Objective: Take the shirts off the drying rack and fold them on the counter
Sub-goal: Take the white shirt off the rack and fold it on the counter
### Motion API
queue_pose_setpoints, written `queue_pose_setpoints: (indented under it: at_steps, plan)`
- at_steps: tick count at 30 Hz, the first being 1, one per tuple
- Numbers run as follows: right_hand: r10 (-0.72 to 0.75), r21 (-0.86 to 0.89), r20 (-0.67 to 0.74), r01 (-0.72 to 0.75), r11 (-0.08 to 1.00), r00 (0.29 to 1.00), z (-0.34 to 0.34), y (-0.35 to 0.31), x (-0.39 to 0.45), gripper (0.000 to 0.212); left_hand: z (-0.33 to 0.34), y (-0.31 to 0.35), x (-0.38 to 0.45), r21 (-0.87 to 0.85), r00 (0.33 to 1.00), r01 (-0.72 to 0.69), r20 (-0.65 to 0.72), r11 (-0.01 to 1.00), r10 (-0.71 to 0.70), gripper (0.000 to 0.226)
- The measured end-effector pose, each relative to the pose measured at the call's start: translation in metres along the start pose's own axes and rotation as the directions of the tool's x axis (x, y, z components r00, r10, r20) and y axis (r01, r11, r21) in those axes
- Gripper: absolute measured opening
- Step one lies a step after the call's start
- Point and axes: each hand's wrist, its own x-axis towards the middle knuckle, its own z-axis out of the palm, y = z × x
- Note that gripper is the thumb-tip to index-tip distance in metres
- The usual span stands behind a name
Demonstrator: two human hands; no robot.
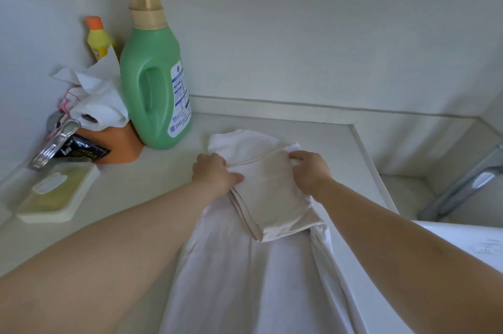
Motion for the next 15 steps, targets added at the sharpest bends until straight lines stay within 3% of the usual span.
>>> queue_pose_setpoints:
  at_steps: [4, 6, 8, 11, 13, 15]
  plan:
    - [-0.018, 0.040, -0.193, 0.026, 0.999, 0.981, -0.005, -0.007, 0.030, 0.044, -0.011, 0.020, 0.037, 0.221, 0.983, -0.119, -0.114, 0.968, 0.147, 0.070]
    - [-0.004, -0.123, -0.225, -0.025, 0.992, 0.974, -0.012, -0.012, 0.040, 0.044, -0.015, 0.024, 0.049, 0.311, 0.976, -0.100, -0.153, 0.945, 0.154, 0.076]
    - [-0.052, -0.357, -0.108, 0.010, 0.934, 0.993, -0.010, -0.012, 0.038, 0.052, -0.004, 0.020, 0.047, 0.392, 0.972, -0.157, -0.100, 0.906, 0.212, 0.073]
    - [-0.185, -0.505, 0.233, 0.281, 0.816, 0.955, 0.009, 0.004, 0.011, 0.066, 0.022, 0.003, 0.024, 0.446, 0.970, -0.242, 0.128, 0.862, 0.206, 0.079]
    - [-0.169, -0.521, 0.271, 0.292, 0.802, 0.948, 0.016, 0.020, -0.001, 0.071, 0.024, -0.001, 0.016, 0.483, 0.979, -0.198, 0.136, 0.853, 0.151, 0.081]
    - [-0.137, -0.486, 0.192, 0.216, 0.847, 0.972, 0.014, 0.027, -0.003, 0.073, 0.017, 0.003, 0.007, 0.536, 0.989, -0.145, 0.091, 0.832, 0.114, 0.083]
